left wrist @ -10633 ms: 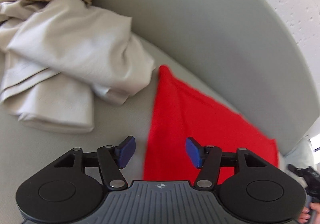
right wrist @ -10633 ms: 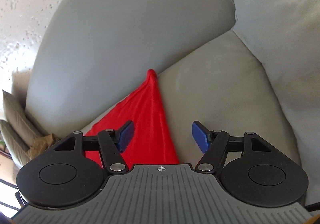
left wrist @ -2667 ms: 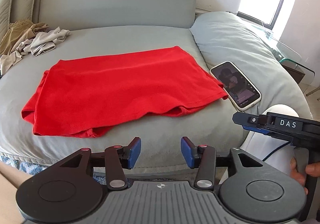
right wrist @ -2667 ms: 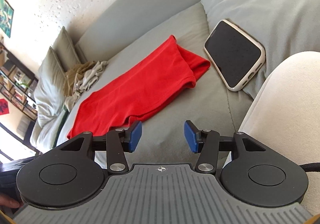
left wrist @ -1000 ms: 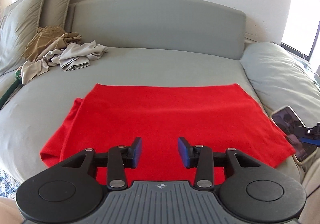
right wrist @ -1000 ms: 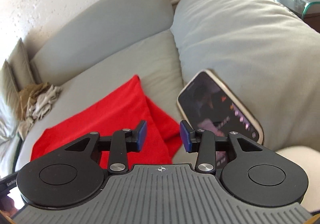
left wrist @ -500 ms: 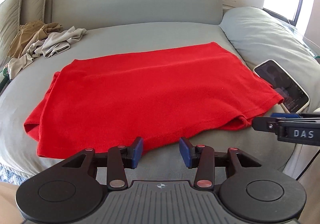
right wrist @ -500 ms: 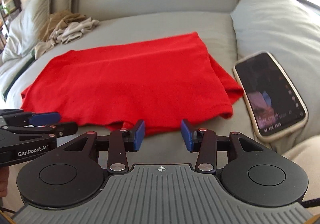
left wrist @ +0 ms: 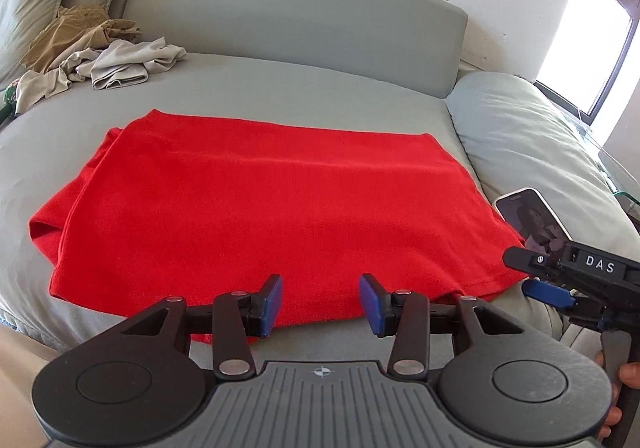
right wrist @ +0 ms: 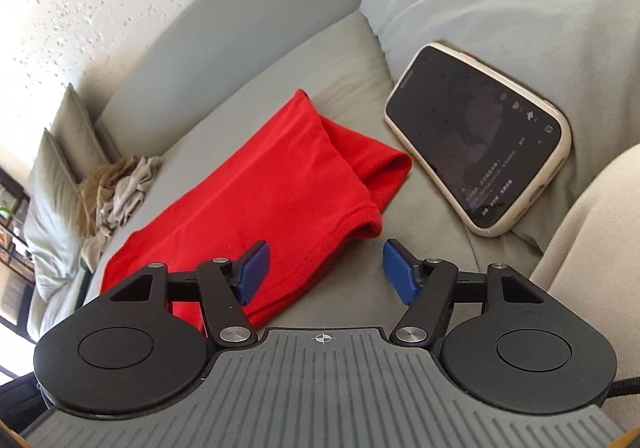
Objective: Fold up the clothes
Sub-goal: 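Grasp the folded shirt corner with the right gripper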
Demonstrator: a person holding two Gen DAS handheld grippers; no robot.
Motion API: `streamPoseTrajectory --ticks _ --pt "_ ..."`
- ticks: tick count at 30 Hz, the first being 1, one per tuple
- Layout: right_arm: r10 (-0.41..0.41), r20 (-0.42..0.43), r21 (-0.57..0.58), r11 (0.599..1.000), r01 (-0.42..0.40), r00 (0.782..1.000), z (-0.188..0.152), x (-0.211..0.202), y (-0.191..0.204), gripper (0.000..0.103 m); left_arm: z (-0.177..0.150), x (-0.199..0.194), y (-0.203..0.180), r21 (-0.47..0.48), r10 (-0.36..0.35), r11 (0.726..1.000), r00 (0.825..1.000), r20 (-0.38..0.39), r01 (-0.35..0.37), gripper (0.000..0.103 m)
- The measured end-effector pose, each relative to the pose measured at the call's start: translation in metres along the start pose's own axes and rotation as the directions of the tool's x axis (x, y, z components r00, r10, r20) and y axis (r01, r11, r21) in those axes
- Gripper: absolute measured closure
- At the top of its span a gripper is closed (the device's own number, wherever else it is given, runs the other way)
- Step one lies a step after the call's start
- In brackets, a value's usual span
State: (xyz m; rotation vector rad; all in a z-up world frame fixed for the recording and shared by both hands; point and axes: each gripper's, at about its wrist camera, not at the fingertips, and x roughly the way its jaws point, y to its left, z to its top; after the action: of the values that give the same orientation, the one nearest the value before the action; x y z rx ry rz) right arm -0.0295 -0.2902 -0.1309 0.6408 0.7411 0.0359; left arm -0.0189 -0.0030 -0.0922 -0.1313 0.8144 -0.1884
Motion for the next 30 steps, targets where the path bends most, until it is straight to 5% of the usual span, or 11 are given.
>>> streamPoseTrajectory --ticks 6,8,14,15,17,27,30 --pt "0.024 -0.009 0.026 0.999 -0.024 1.0 0.016 0.03 -0.009 0.034 0.0 0.007 0.007 -0.021 -0.014 1.0 1.0 -0.023 0.014 0.06" --pt "0.049 -0.007 0.045 0.998 -0.048 0.999 0.022 0.039 -0.012 0.023 0.0 0.009 0.007 -0.021 -0.015 1.0 0.999 -0.029 0.014 0.06" --pt "0.096 0.072 0.032 0.995 -0.099 0.993 0.024 0.058 -0.012 0.019 -0.001 0.008 0.008 -0.022 -0.037 0.999 0.999 -0.025 0.036 0.06" --pt "0.089 0.084 0.031 0.995 -0.092 0.992 0.024 0.06 -0.011 0.023 -0.001 0.007 0.009 -0.023 -0.04 0.999 0.999 -0.025 0.04 0.06" --pt "0.08 0.1 0.063 0.994 -0.086 0.992 0.022 0.058 -0.013 0.074 -0.002 0.003 0.012 -0.029 -0.047 0.999 0.999 -0.022 0.046 0.059" --pt "0.213 0.012 0.26 0.943 -0.209 0.977 -0.002 0.039 -0.017 0.073 -0.002 -0.005 0.028 -0.076 -0.063 0.995 0.998 0.003 0.063 0.059" --pt "0.209 0.017 0.245 0.947 -0.207 0.978 -0.008 0.04 -0.009 0.064 -0.003 -0.005 0.029 -0.078 -0.069 0.995 0.998 0.003 0.069 0.059"
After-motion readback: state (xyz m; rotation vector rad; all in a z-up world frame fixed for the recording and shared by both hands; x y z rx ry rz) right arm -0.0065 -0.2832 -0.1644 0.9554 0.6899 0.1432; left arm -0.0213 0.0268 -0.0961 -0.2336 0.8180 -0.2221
